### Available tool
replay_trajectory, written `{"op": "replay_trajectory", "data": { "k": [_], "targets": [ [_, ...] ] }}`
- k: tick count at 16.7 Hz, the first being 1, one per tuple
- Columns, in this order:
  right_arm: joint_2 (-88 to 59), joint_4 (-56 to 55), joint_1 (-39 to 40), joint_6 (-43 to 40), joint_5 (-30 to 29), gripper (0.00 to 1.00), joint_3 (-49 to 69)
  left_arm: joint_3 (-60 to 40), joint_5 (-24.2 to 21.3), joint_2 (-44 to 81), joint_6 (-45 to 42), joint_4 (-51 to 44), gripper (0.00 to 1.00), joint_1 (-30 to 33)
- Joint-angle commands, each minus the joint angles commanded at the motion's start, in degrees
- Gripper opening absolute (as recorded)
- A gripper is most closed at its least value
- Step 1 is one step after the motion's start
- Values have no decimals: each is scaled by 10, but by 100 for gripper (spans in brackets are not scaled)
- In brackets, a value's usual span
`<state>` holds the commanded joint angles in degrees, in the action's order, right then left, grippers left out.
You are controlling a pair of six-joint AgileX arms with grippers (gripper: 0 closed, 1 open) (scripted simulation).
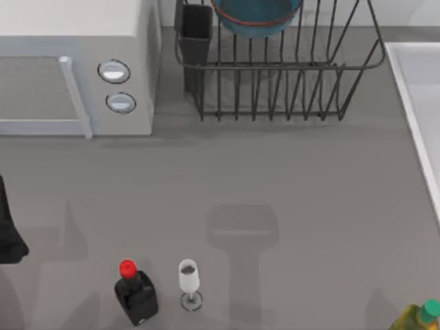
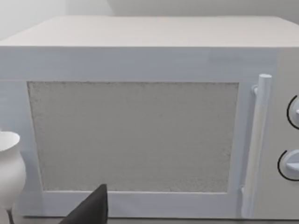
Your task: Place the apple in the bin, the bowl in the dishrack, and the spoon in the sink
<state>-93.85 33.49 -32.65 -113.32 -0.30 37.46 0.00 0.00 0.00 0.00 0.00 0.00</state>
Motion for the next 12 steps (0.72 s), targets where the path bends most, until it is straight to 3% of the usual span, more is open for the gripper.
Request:
{"op": "replay_trajectory", "data": {
  "k": [2, 12],
  "targets": [
    [0, 0, 0, 0, 0, 100, 0, 0, 0, 0, 0, 0, 100, 0],
    [0, 0, 0, 0, 0, 25, 0, 0, 0, 0, 0, 0, 100, 0]
  ]
}}
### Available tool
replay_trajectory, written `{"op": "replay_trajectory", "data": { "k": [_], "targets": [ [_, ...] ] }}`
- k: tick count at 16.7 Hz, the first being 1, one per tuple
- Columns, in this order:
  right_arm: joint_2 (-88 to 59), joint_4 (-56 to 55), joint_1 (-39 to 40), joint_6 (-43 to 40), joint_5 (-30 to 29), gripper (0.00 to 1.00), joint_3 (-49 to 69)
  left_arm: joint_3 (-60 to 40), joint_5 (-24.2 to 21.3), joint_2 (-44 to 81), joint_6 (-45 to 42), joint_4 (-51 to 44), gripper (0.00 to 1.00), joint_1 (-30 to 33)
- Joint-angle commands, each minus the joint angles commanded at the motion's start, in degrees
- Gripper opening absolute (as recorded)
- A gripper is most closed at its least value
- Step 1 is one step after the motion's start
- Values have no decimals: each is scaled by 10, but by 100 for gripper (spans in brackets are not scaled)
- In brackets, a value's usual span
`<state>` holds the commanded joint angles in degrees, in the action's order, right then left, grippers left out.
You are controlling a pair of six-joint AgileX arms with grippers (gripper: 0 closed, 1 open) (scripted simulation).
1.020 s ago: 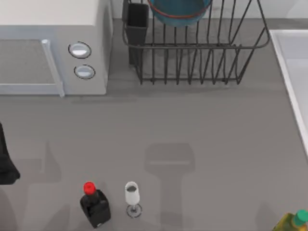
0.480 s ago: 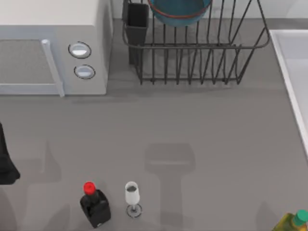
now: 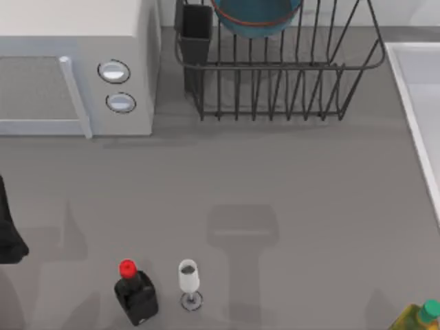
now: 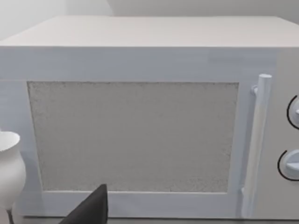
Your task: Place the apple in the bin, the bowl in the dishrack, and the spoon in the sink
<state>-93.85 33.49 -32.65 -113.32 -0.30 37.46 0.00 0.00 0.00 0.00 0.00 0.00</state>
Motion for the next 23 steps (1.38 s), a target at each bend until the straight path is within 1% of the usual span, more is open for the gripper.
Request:
{"op": "replay_trajectory", "data": {
  "k": [3, 4, 11, 12, 14, 16, 23],
  "targets": [
    [0, 0, 0, 0, 0, 2, 0, 0, 0, 0, 0, 0, 100, 0],
    [0, 0, 0, 0, 0, 0, 0, 0, 0, 0, 0, 0, 100, 0],
    [0, 0, 0, 0, 0, 0, 0, 0, 0, 0, 0, 0, 100, 0],
    [41, 55, 5, 25, -17, 0, 20, 0, 0, 0, 0, 0, 100, 0],
    [43, 64, 4, 23, -17, 0, 27, 0, 0, 0, 0, 0, 100, 0],
    [55, 94, 3, 21, -17, 0, 47, 0, 0, 0, 0, 0, 100, 0],
    [121, 277, 2, 18, -17, 0, 155, 0, 0, 0, 0, 0, 100, 0]
  ]
}}
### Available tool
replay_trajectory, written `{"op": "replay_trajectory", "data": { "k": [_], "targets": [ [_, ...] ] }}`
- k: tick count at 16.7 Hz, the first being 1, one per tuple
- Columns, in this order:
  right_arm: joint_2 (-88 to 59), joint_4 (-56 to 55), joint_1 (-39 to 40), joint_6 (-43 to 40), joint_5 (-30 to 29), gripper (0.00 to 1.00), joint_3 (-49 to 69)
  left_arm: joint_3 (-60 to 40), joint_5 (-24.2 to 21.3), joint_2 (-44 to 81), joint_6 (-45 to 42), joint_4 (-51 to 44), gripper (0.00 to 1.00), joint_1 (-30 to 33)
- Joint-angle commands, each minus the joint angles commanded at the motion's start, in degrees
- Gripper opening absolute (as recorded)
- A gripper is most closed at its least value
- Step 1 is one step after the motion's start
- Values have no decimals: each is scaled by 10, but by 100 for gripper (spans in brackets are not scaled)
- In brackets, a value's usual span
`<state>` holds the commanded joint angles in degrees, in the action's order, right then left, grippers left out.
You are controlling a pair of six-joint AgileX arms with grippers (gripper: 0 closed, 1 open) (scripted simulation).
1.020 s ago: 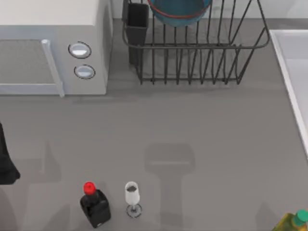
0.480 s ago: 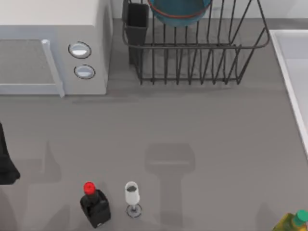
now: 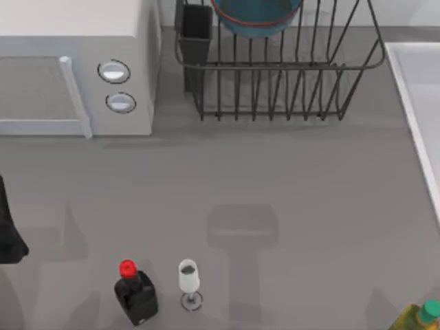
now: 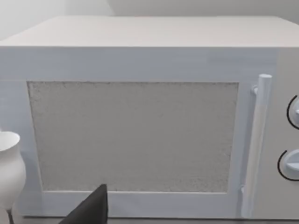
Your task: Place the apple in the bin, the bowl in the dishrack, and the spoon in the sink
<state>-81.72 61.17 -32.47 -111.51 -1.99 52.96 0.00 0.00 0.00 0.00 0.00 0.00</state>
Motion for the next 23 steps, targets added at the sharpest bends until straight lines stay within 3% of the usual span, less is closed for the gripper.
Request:
{"op": "replay_trajectory", "data": {
  "k": [12, 16, 23],
  "targets": [
    [-29, 59, 12, 10, 0, 0, 81, 0, 0, 0, 0, 0, 100, 0],
    [-134, 107, 39, 29, -1, 0, 226, 0, 0, 0, 0, 0, 100, 0],
    [-387, 222, 110, 93, -2, 0, 582, 0, 0, 0, 0, 0, 100, 0]
  ]
}}
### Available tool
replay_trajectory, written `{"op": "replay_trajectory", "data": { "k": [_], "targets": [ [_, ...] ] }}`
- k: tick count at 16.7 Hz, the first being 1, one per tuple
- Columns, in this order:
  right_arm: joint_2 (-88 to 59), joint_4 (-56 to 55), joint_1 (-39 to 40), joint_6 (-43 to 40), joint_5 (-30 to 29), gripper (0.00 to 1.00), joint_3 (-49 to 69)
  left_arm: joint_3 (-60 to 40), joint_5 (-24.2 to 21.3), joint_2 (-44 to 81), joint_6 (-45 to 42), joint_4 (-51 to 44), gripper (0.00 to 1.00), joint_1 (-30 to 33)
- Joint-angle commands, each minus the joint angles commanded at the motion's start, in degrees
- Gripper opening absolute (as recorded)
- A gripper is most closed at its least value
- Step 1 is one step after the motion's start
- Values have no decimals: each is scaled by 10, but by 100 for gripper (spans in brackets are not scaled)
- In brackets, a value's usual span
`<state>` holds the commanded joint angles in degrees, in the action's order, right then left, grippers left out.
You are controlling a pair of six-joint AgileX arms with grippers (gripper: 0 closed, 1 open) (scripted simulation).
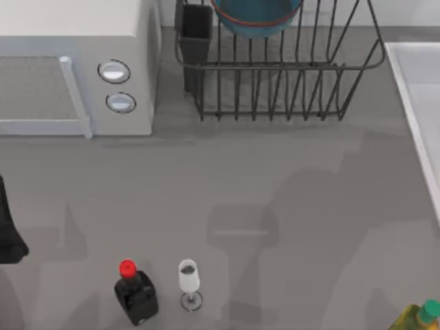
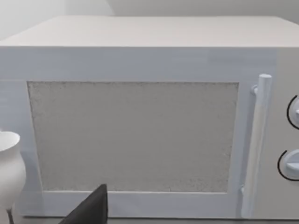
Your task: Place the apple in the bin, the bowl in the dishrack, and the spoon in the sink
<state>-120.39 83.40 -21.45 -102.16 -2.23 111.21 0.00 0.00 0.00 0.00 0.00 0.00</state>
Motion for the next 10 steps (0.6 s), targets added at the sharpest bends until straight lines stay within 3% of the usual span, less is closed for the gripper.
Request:
{"op": "replay_trajectory", "data": {
  "k": [10],
  "targets": [
    [-315, 133, 107, 128, 0, 0, 468, 0, 0, 0, 0, 0, 100, 0]
  ]
}}
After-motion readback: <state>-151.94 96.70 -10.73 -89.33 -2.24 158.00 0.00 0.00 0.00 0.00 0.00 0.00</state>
